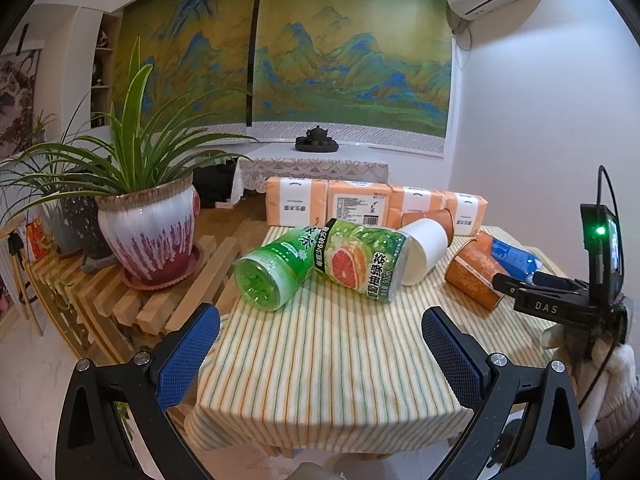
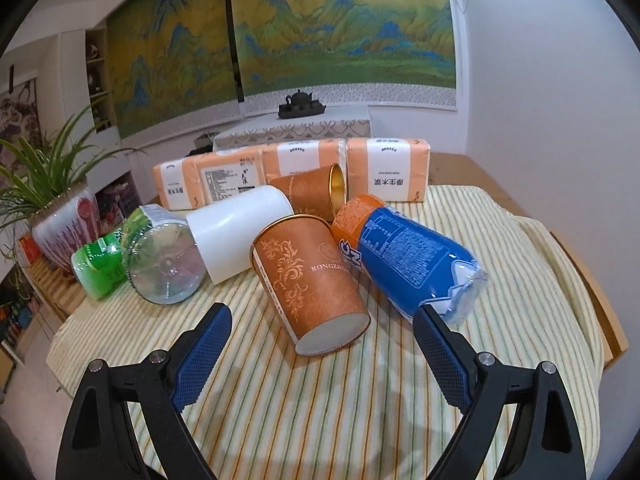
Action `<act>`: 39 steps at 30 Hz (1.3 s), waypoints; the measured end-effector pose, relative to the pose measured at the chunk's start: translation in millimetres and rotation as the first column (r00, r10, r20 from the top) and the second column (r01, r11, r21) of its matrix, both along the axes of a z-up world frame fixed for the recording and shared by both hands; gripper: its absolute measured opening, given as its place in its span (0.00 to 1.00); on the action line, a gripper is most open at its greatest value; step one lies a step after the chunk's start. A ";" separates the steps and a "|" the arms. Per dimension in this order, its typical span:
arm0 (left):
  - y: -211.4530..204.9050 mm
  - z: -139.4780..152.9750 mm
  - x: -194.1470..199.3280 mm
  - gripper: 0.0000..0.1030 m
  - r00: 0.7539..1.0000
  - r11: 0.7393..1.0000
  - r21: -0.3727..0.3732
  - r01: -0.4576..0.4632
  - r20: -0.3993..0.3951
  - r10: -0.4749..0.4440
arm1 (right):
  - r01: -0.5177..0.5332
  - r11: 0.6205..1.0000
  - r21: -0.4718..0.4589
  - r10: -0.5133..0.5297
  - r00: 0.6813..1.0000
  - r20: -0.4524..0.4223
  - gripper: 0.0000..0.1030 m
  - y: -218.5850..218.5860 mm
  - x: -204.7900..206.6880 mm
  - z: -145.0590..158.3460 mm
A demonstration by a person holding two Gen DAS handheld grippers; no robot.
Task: Flip cup upside down
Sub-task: 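Move the right gripper to the tipped orange paper cup and close on it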
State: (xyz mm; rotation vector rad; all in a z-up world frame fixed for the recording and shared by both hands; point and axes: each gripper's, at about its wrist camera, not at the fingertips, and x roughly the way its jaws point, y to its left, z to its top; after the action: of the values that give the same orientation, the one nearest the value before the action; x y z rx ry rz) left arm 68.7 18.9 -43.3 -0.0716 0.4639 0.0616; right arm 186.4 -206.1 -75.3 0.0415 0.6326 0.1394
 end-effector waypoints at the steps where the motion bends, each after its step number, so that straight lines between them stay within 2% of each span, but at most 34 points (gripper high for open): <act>1: 0.5 -0.4 0.7 0.99 1.000 1.000 0.001 0.000 -0.001 0.000 | -0.004 1.000 0.001 0.004 1.000 -0.008 0.87 0.4 3.7 -1.8; 11: 4.5 -5.3 6.6 0.99 1.000 1.000 -0.001 -0.003 -0.016 0.003 | -0.030 0.999 -0.016 0.029 0.998 -0.058 0.77 5.2 25.9 -8.5; 18: 6.2 -6.4 7.4 0.99 1.000 1.000 -0.003 -0.003 -0.018 0.003 | -0.041 0.998 -0.054 0.036 0.996 -0.080 0.75 11.4 31.5 -9.1; 20: 6.5 -6.5 7.1 0.99 1.000 1.000 -0.005 -0.004 -0.018 0.004 | -0.044 0.997 -0.067 0.038 0.995 -0.094 0.69 13.6 34.4 -10.1; 28: 9.4 -6.8 5.7 0.99 1.000 1.000 -0.010 -0.009 -0.020 0.009 | -0.060 0.992 -0.108 0.046 0.990 -0.135 0.60 20.8 43.7 -14.1; 39: 11.3 -4.3 0.1 0.99 1.000 1.000 -0.014 -0.011 -0.013 0.011 | -0.053 0.993 -0.103 0.038 0.989 -0.144 0.56 21.8 39.1 -12.7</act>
State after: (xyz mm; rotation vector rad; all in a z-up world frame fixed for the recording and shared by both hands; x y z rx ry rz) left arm 68.8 30.1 -47.6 -0.0878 0.4769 0.0700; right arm 225.5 -184.3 -88.0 -0.0671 0.7822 0.1478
